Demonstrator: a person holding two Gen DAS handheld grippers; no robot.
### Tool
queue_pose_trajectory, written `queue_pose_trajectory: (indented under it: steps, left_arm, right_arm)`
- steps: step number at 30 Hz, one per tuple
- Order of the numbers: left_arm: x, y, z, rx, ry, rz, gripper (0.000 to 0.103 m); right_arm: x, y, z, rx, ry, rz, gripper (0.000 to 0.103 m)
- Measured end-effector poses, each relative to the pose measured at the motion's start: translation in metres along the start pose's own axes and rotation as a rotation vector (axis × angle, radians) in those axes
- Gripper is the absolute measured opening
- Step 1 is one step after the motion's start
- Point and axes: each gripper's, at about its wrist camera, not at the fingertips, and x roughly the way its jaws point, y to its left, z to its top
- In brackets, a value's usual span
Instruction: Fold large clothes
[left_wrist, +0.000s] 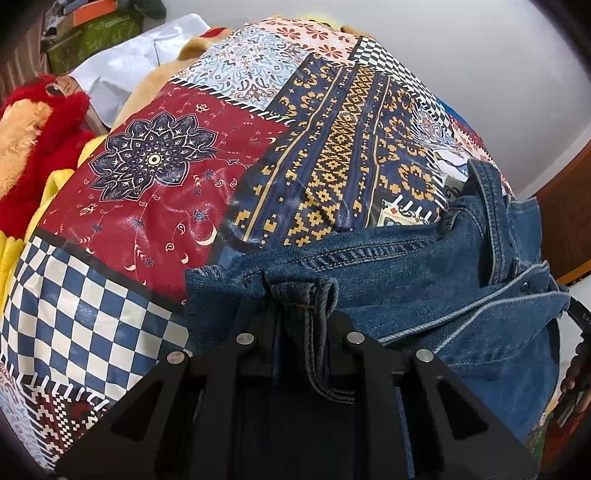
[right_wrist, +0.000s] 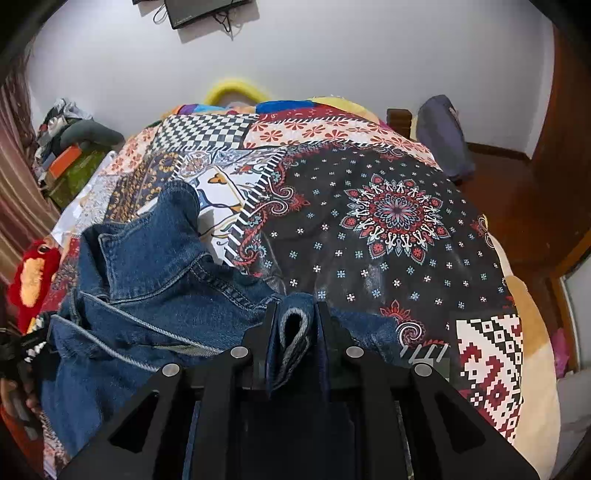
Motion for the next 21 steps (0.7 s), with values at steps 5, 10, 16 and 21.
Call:
queue_pose_trajectory:
  steps: [5, 10, 16, 21]
  left_arm:
    - [-0.001, -0.011, 0.003, 0.108, 0.021, 0.069, 0.02]
    - [-0.008, -0.014, 0.007, 0.114, 0.045, 0.092, 0.02]
    - [-0.039, -0.019, 0.02, 0.063, 0.046, 0.053, 0.03]
    - [-0.079, -0.016, 0.02, 0.038, -0.083, 0.11, 0.091]
  right_arm:
    - [-0.025, -0.013, 0.01, 0.072, -0.033, 0.066, 0.014]
    - [-0.079, -0.034, 0.025, 0.065, -0.179, -0.187, 0.014]
    - [-0.119, -0.025, 0.013, -0.061, -0.155, -0.131, 0.014]
    - [-0.13, 0.0, -0.01, -0.164, -0.143, -0.11, 0.014]
